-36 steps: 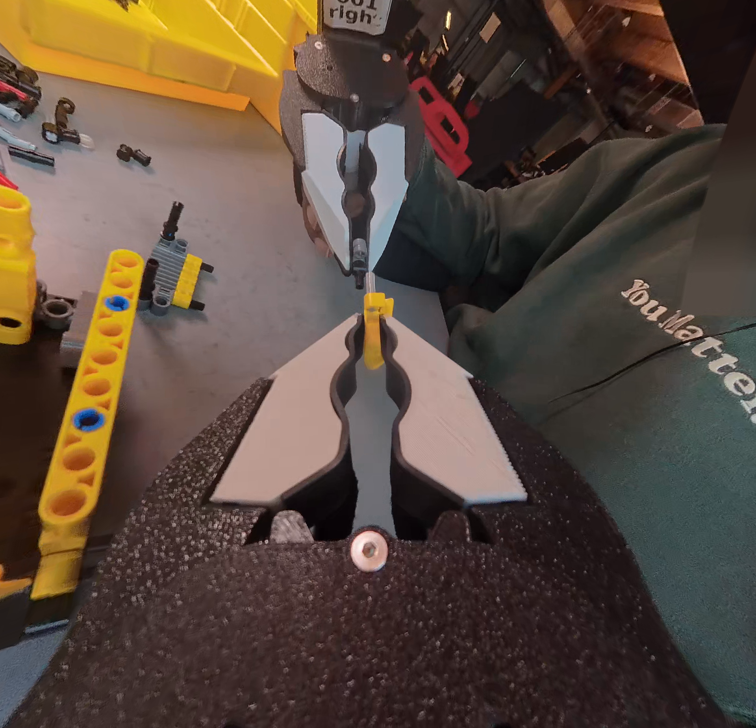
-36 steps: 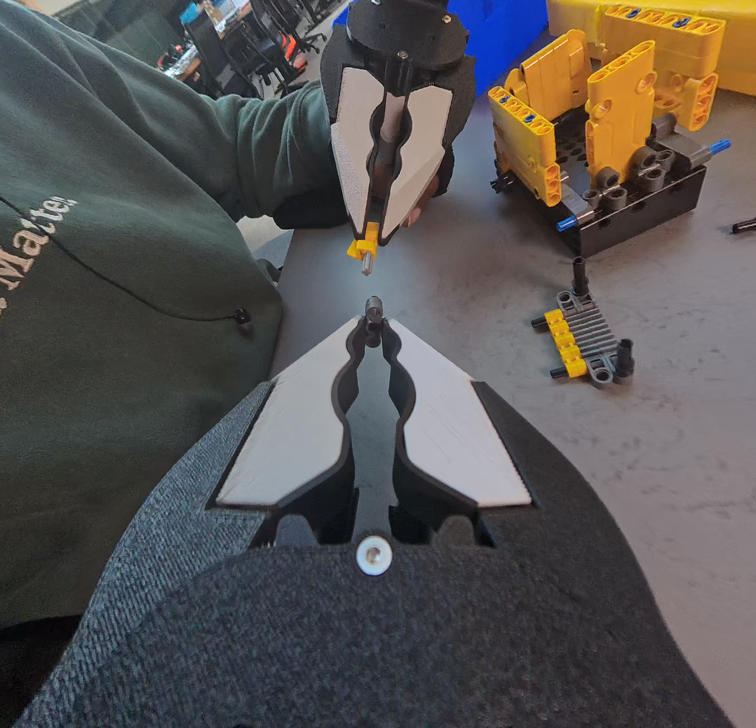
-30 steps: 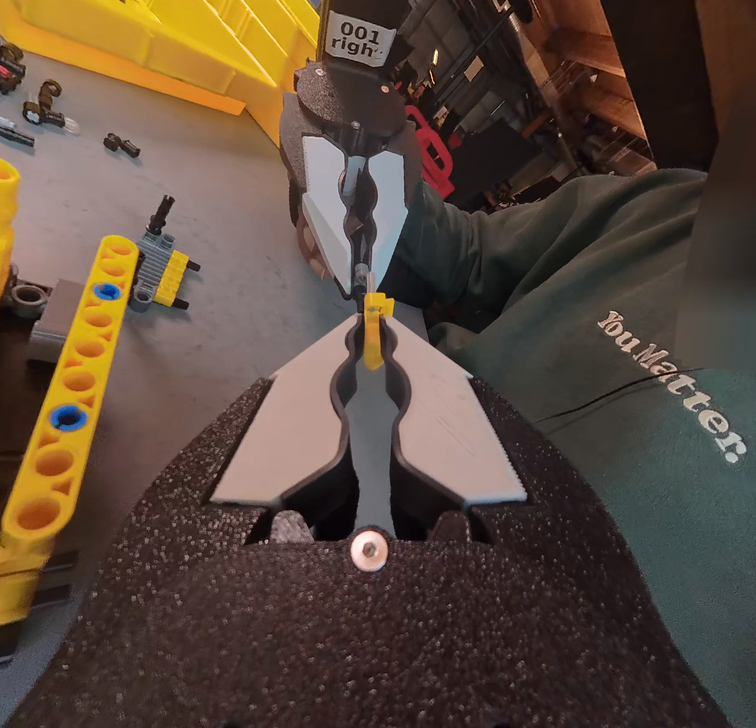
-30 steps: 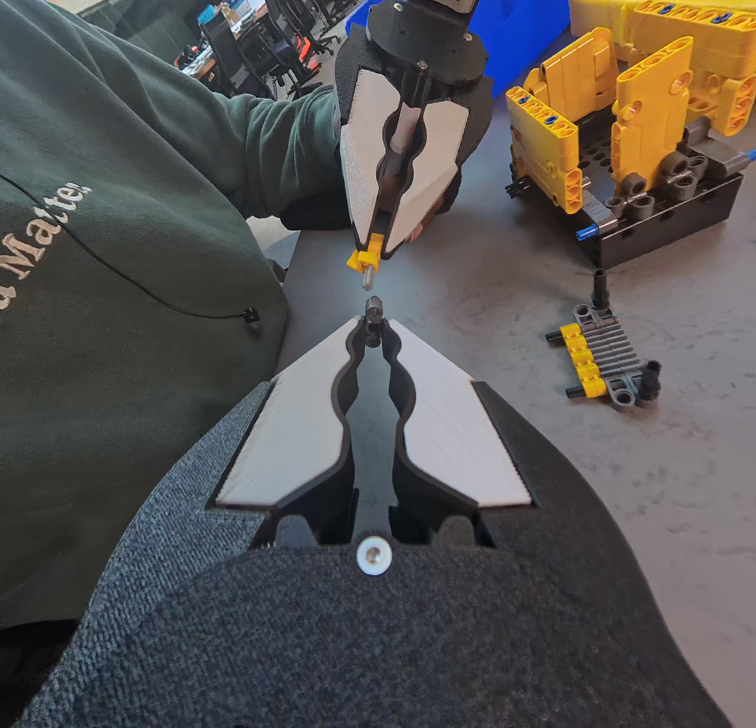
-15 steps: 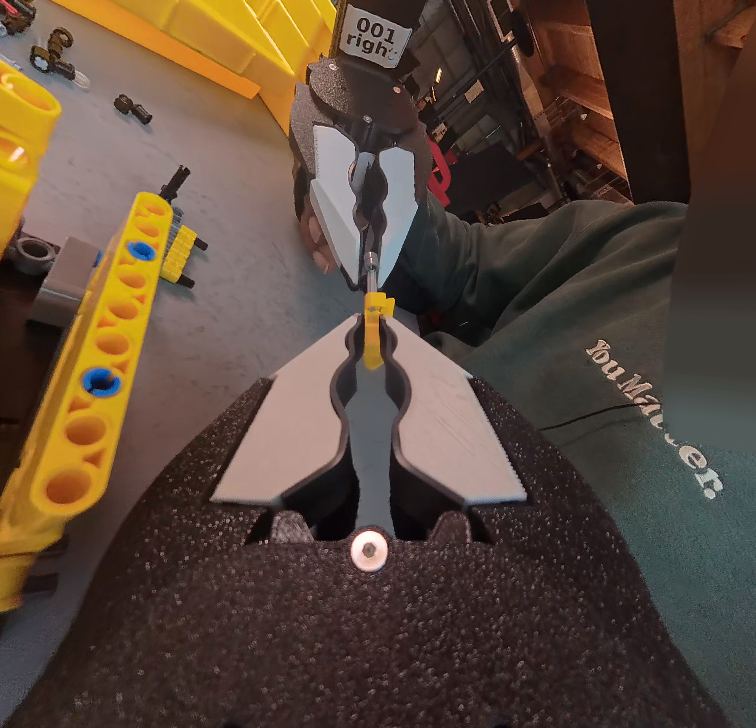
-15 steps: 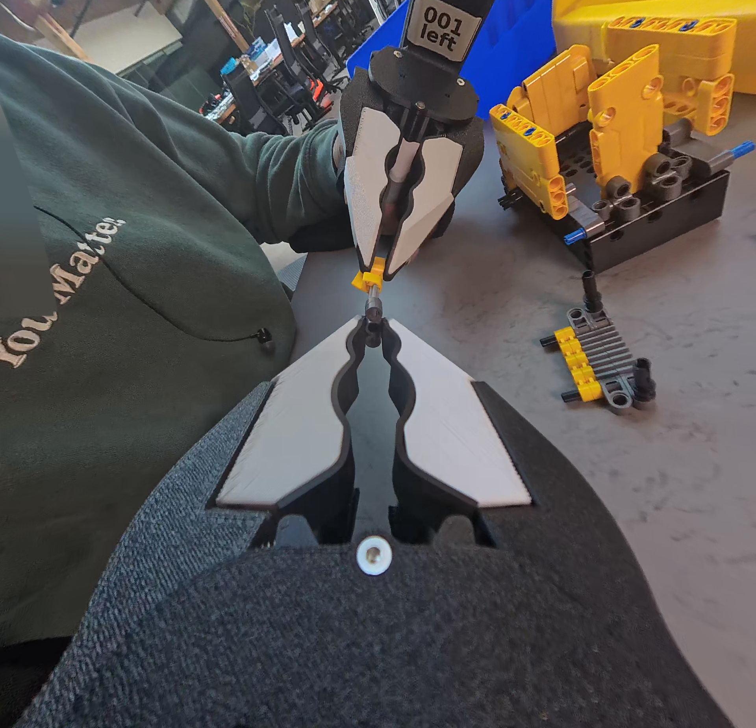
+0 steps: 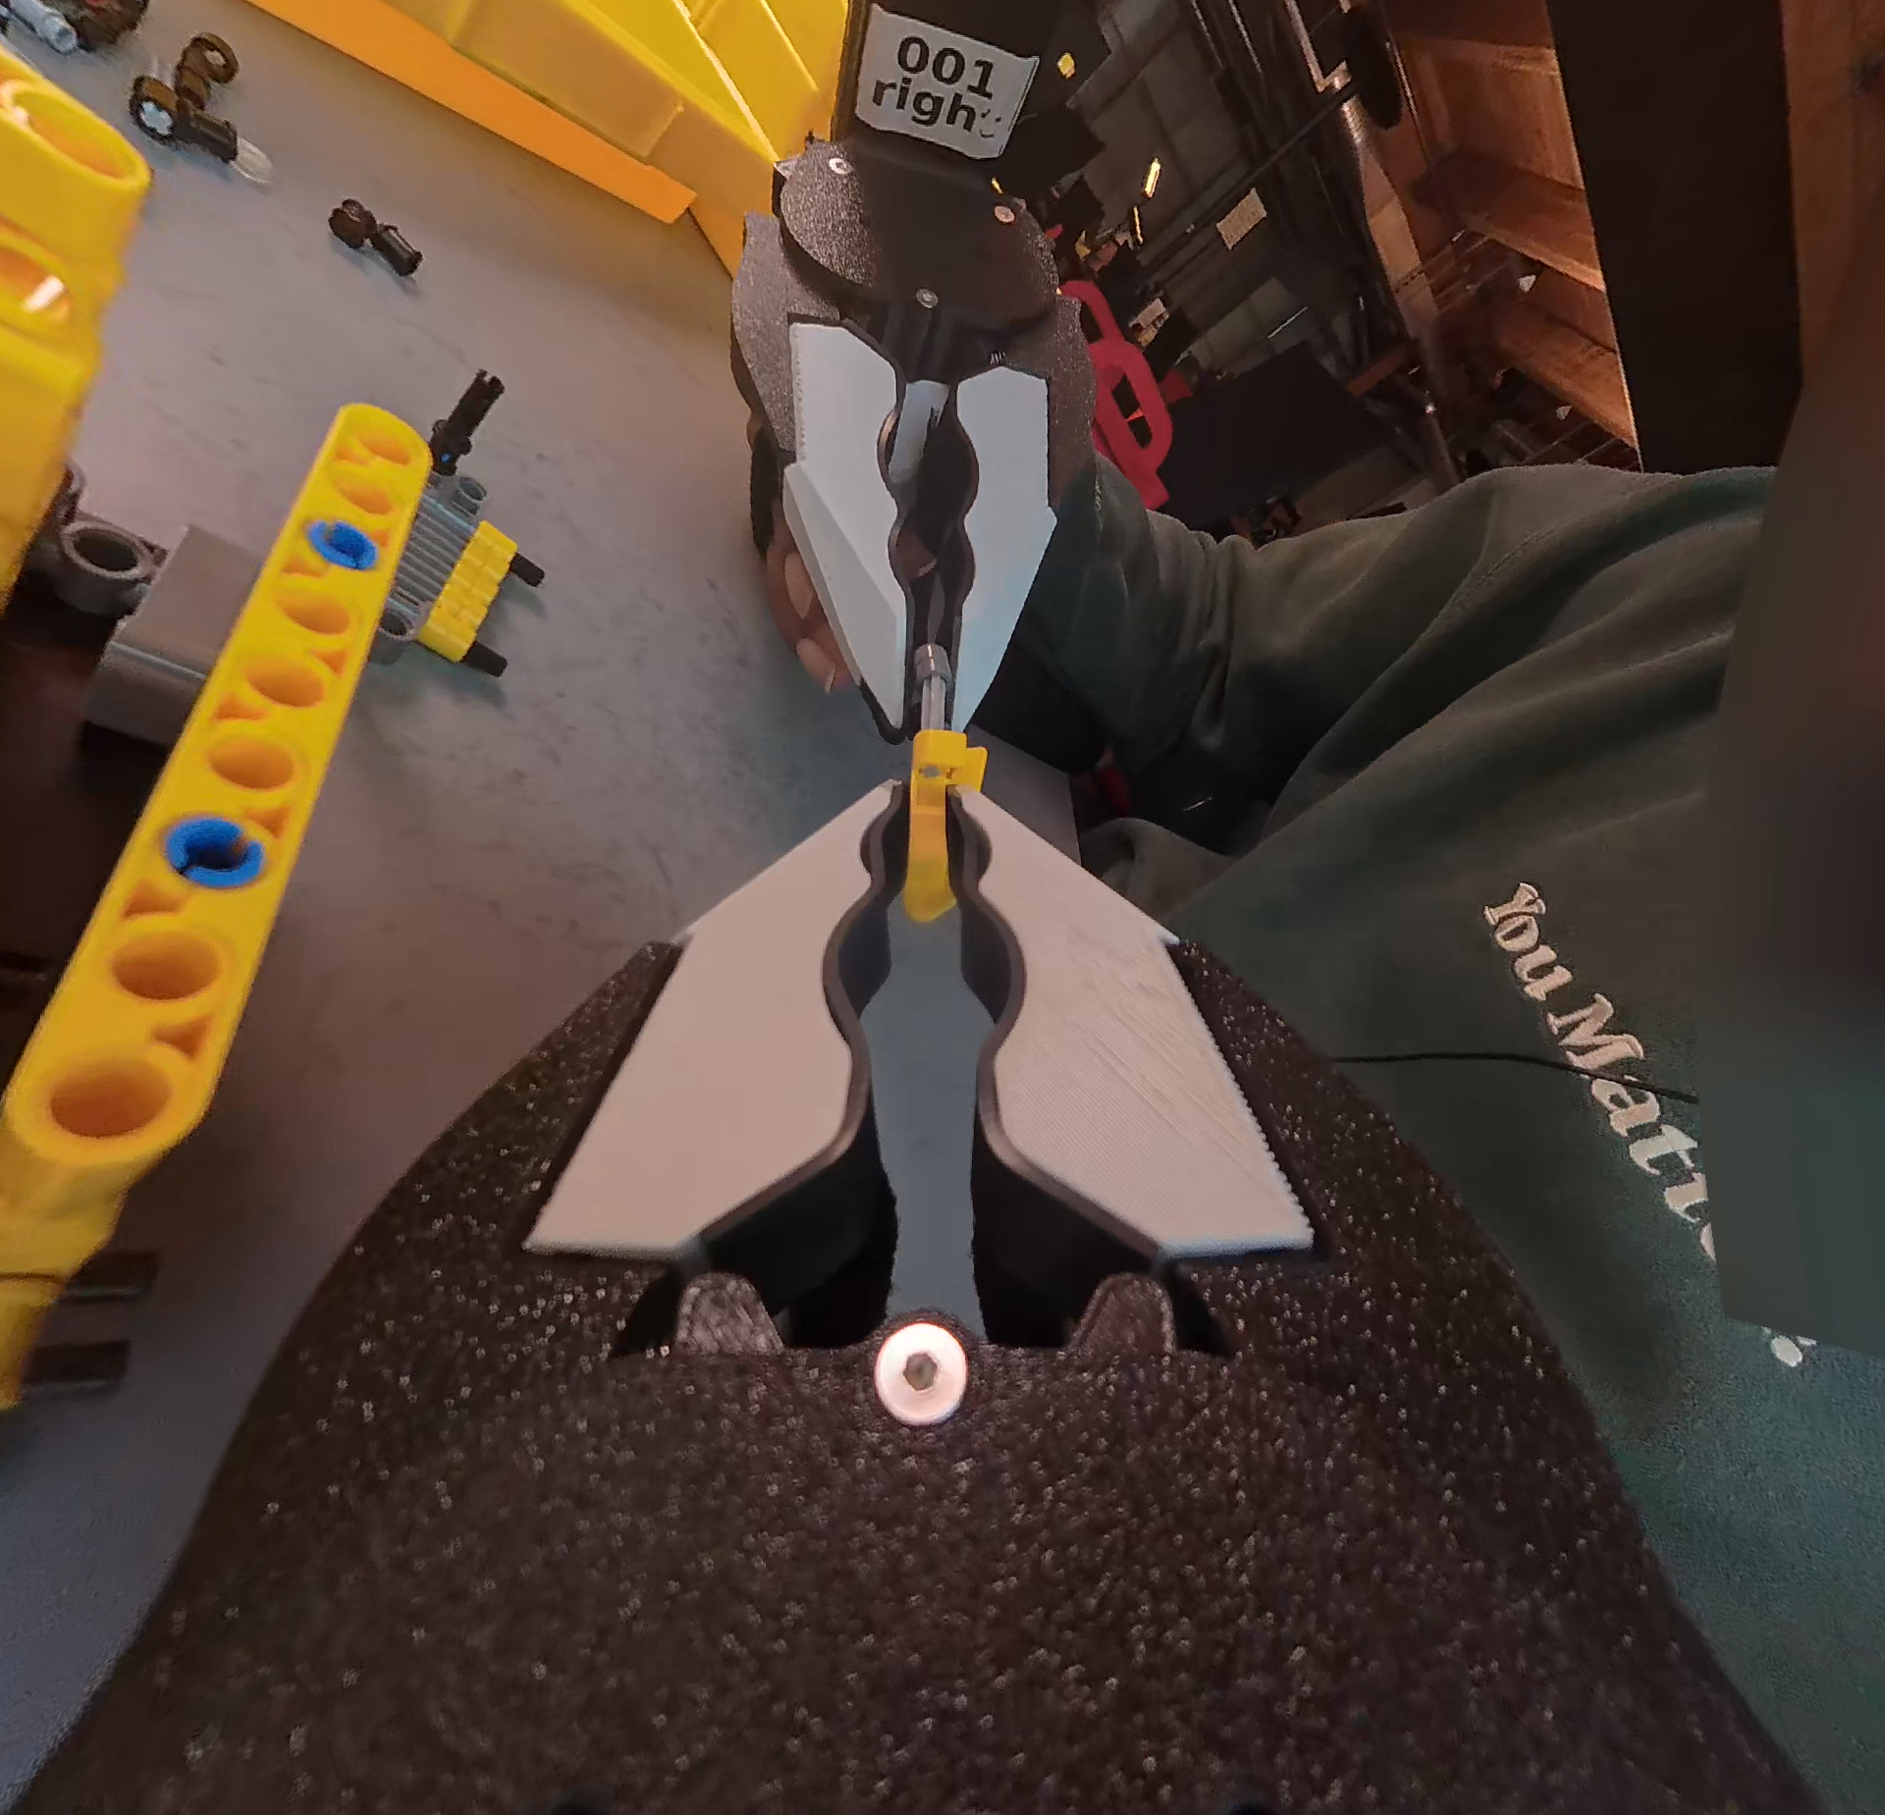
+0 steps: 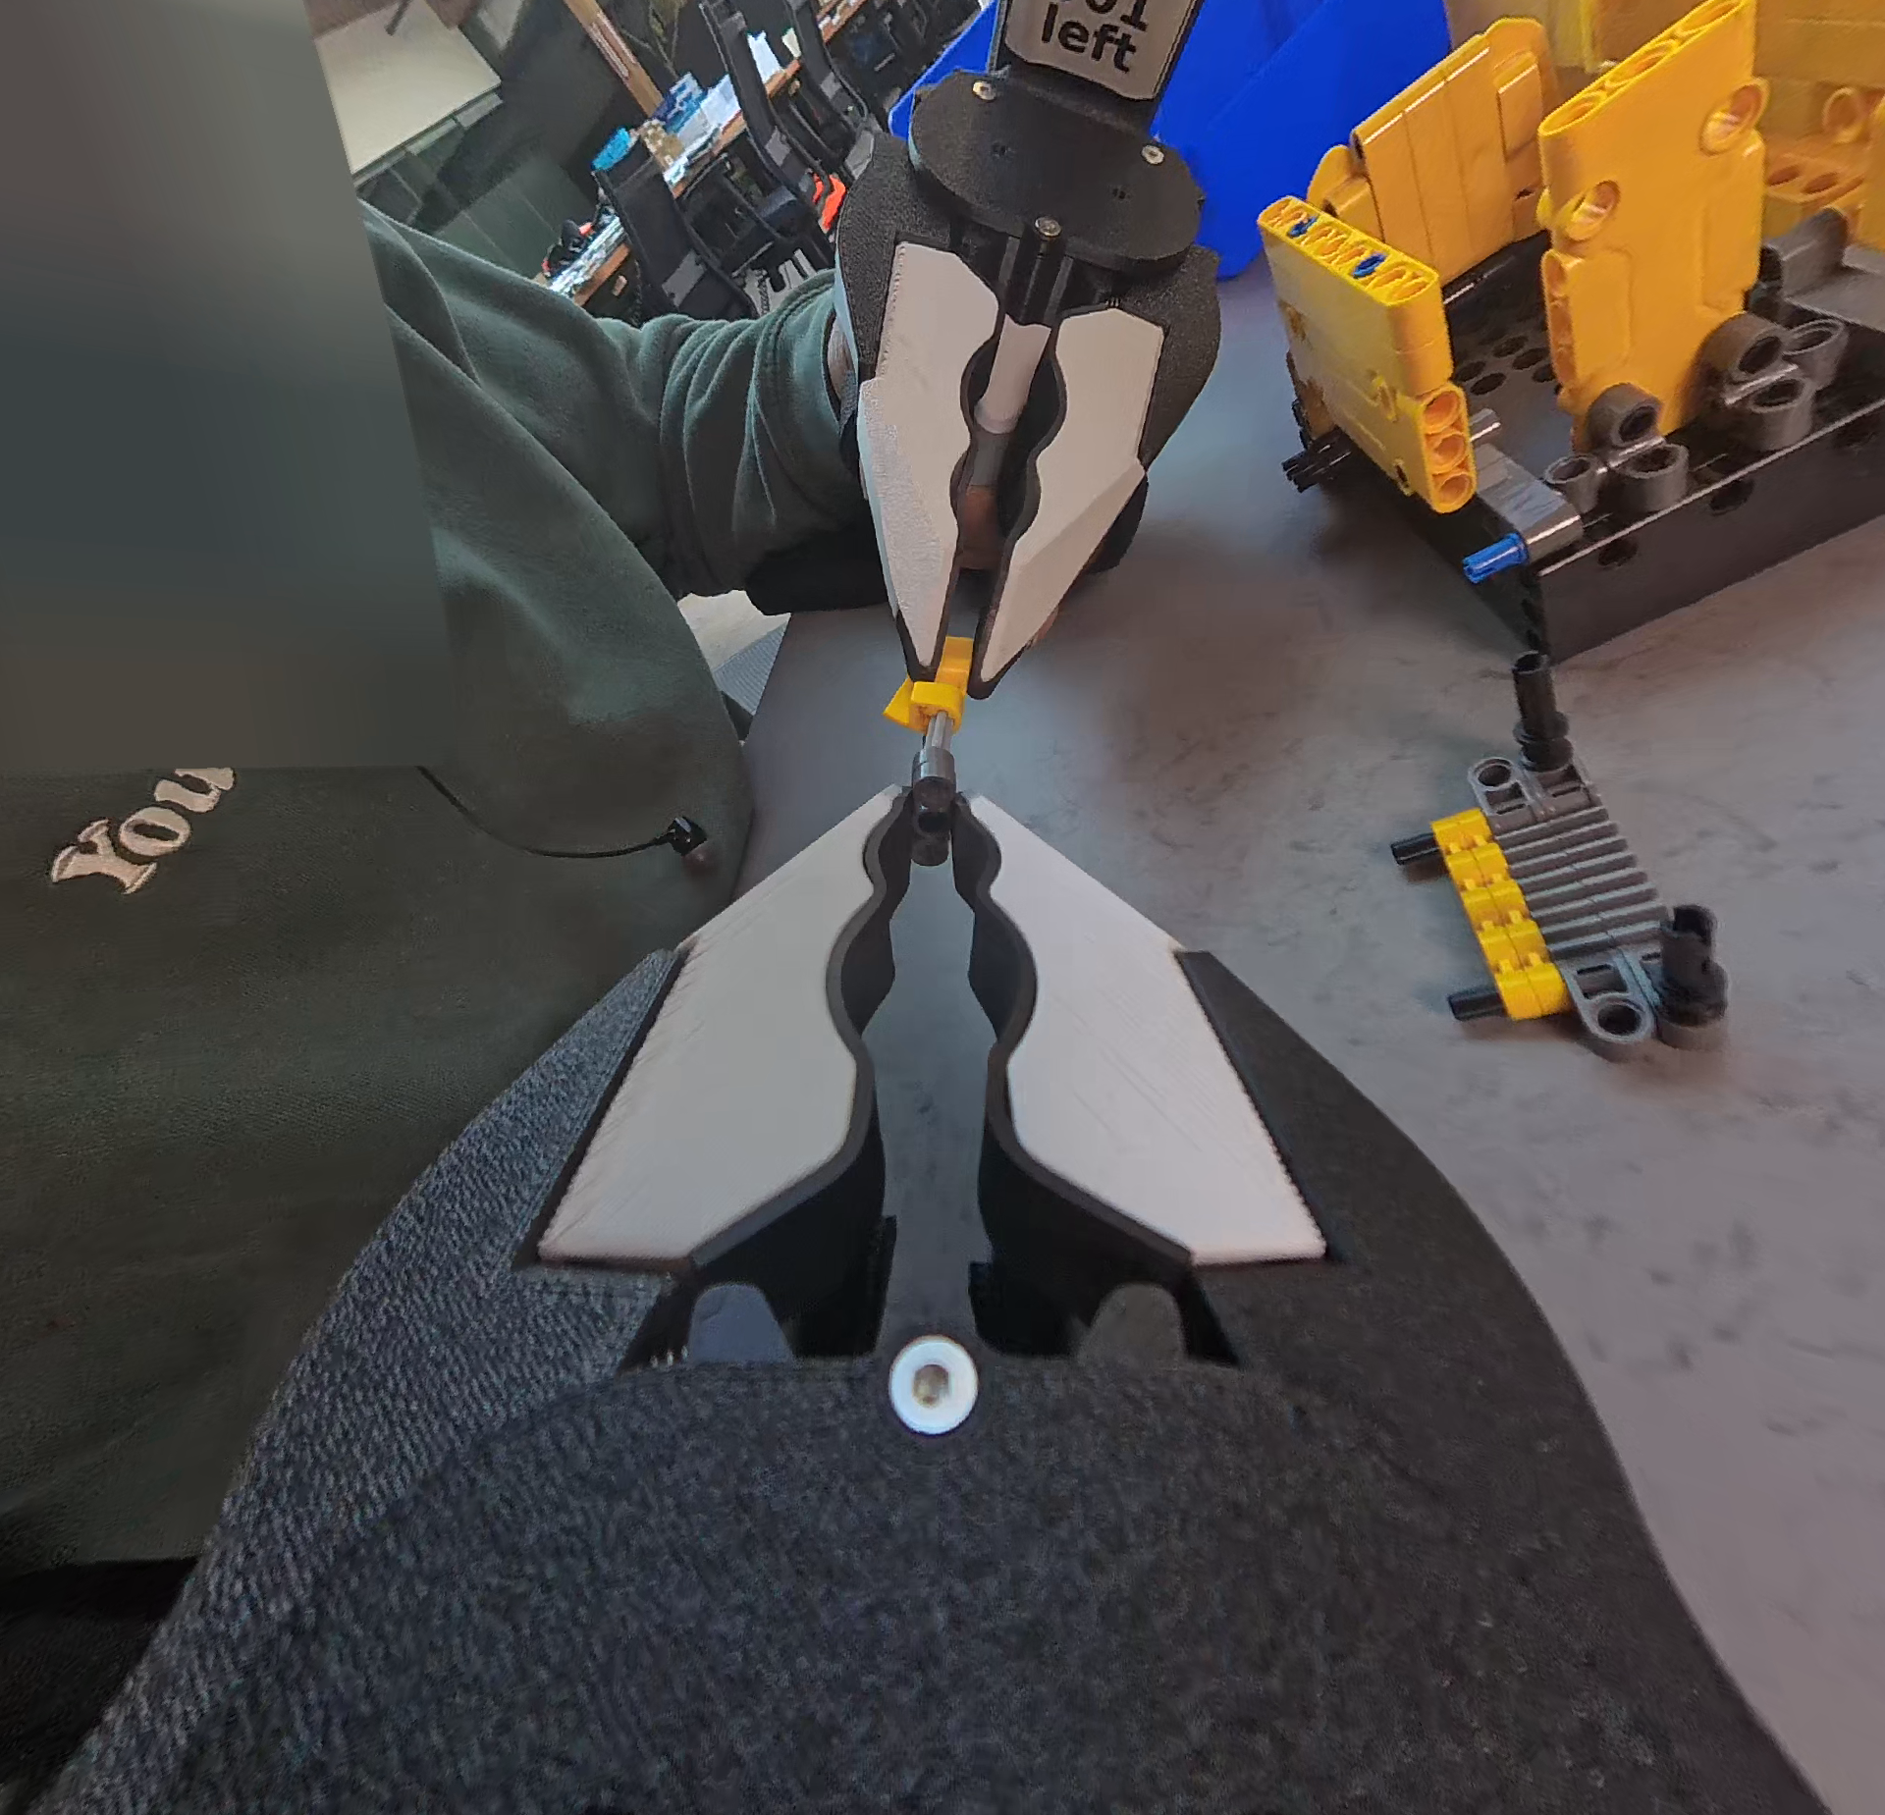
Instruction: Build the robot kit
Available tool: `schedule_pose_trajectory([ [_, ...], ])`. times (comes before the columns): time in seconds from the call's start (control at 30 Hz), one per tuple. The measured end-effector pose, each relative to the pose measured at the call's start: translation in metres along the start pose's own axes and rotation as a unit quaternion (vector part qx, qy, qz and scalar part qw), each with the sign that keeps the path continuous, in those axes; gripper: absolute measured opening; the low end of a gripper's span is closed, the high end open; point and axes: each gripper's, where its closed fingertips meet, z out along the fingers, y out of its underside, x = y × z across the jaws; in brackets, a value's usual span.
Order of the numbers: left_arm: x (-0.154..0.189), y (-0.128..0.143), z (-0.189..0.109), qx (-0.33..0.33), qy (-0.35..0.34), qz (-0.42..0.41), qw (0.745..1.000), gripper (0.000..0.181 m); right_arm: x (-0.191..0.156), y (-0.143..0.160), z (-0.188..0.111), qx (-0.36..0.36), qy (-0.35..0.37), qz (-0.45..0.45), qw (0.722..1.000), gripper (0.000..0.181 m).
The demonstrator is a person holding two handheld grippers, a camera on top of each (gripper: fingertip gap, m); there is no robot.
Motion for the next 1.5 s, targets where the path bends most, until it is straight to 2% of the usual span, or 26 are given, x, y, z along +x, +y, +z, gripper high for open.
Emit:
schedule_pose_trajectory([
  [0.23, 0.001, 0.002, 0.001, -0.010, -0.020, 0.029, 0.999, 0.005, -0.002, 0.004, 0.002, -0.014, 0.005, -0.011, 1.000, 0.006],
  [0.63, -0.010, 0.008, 0.003, -0.024, -0.060, 0.043, 0.997, 0.005, 0.012, 0.015, 0.006, -0.061, 0.064, -0.026, 0.996, 0.006],
  [1.13, -0.008, 0.017, 0.011, -0.053, -0.066, 0.071, 0.994, 0.004, 0.008, 0.037, 0.020, -0.134, 0.075, -0.065, 0.986, 0.005],
  [1.2, -0.004, 0.016, 0.013, -0.049, -0.056, 0.079, 0.994, 0.000, 0.003, 0.027, 0.025, -0.107, 0.063, -0.054, 0.991, 0.006],
  [1.47, 0.000, 0.002, 0.001, -0.007, -0.041, 0.080, 0.996, 0.000, 0.004, 0.019, 0.016, -0.110, 0.105, -0.103, 0.983, 0.006],
  [1.5, 0.001, 0.001, 0.000, -0.006, -0.037, 0.080, 0.996, 0.005, 0.005, 0.020, 0.015, -0.113, 0.110, -0.107, 0.982, 0.006],
])
